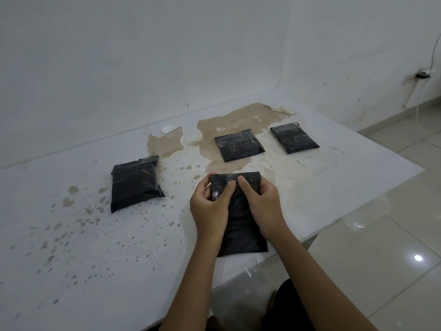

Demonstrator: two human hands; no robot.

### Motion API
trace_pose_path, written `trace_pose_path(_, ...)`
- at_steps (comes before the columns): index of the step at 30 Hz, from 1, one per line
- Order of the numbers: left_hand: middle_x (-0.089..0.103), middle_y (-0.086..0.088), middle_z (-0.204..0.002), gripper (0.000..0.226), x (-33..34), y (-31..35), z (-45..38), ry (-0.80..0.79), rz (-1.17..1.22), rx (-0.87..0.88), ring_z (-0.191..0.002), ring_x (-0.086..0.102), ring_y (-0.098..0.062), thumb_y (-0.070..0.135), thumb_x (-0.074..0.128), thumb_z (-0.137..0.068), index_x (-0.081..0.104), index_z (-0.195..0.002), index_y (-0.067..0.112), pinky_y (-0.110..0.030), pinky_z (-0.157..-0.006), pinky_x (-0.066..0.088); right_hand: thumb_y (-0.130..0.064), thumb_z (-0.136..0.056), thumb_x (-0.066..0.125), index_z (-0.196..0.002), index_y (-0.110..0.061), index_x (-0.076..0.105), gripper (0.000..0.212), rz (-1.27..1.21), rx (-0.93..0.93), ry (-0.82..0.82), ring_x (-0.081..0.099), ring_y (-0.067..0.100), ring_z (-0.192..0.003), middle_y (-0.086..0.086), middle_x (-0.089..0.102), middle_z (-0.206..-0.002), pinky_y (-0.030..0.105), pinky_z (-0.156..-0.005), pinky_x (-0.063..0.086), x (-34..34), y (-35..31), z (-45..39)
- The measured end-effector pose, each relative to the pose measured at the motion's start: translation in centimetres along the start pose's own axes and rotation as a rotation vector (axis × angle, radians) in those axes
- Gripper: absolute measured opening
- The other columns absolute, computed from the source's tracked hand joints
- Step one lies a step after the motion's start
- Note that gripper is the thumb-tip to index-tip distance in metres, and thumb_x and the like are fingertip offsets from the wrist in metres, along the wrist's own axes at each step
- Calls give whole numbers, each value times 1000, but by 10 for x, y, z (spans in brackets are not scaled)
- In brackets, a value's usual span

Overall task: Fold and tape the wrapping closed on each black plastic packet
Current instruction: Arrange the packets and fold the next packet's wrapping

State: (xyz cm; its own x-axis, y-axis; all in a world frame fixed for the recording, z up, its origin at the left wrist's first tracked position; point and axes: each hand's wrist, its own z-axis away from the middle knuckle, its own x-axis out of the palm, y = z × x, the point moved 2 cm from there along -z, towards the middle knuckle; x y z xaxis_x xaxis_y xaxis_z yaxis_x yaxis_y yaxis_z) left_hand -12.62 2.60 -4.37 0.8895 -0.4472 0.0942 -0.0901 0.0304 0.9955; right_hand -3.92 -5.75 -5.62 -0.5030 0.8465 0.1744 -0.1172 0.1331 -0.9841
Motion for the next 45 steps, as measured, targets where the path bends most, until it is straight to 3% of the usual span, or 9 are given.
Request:
trace_pose_path(5, 80, 6, -99, 36, -2, -1, 1, -6, 27, -13, -89, 76, -6, 20, 82, -85, 69, -117, 29, -22, -76, 61, -27, -97, 66, -104, -13, 73, 17, 13, -28, -20, 74, 24, -95, 6, 77, -98, 51, -89, 59, -1, 1, 0)
trace_pose_path(10, 79, 10, -92, 7, -2, 0, 0, 18, 71, -41, -89, 75, -5, 33, 69, -97, 72, -103, 34, -23, -80, 61, -25, -98, 65, -105, -11, 71, 17, -1, -38, -29, 73, 24, -96, 8, 77, -100, 50, -90, 59, -2, 1, 0)
trace_pose_path(17, 77, 7, -110, 25, -5, -5, -2, -15, 54, -64, -100, 73, -5, 23, 60, -103, 70, -126, 22, -32, -93, 59, -24, -98, 65, -106, -11, 72, 17, -14, -28, -28, 74, 24, -96, 7, 77, -100, 50, -90, 59, -2, 2, 0)
trace_pose_path(24, 79, 7, -103, 27, -6, -3, -1, -24, 114, -96, -96, 74, -5, 13, 54, -104, 73, -115, 28, -24, -82, 59, -27, -97, 66, -104, -13, 72, 17, -3, -21, -16, 73, 25, -96, 7, 77, -99, 51, -90, 59, -2, 4, -1)
trace_pose_path(31, 79, 14, -86, 6, -1, 1, -3, 22, 101, -91, -84, 75, -4, 35, 70, -96, 73, -100, 32, -21, -74, 59, -32, -95, 67, -100, -14, 72, 19, 50, -42, -9, 73, 24, -95, 6, 77, -97, 51, -88, 59, -2, 4, 0)
trace_pose_path(35, 79, 16, -90, 7, -3, -1, -4, 8, 117, -90, -89, 75, -1, 30, 69, -98, 72, -103, 33, -18, -75, 58, -45, -97, 60, -82, -8, 67, 41, 113, -62, 53, 67, 15, -73, 3, 71, -76, 38, -72, 59, 1, -2, 3)
trace_pose_path(37, 79, 16, -93, 9, -4, -3, -4, 18, 99, -78, -92, 74, 0, 28, 67, -99, 72, -100, 35, -20, -82, 58, -48, -103, 47, -83, -2, 64, 52, 150, -45, 66, 62, 17, -71, 11, 66, -74, 45, -72, 57, 1, -1, 2)
trace_pose_path(41, 78, 16, -93, 12, -5, -5, -5, 33, 86, -80, -92, 73, 2, 25, 64, -101, 73, -105, 33, -23, -87, 58, -30, -107, 44, -110, -23, 70, 27, 52, -28, 34, 70, 14, -93, 0, 74, -94, 37, -86, 60, -2, 0, 0)
trace_pose_path(45, 75, 27, -83, 16, -7, -9, -7, 19, 82, -89, -82, 70, 9, 24, 60, -103, 72, -112, 30, -15, -77, 54, -27, -105, 48, -123, -44, 49, 24, 5, 3, 3, 56, 26, -74, 15, 56, -77, 45, -71, 54, -5, 3, 1)
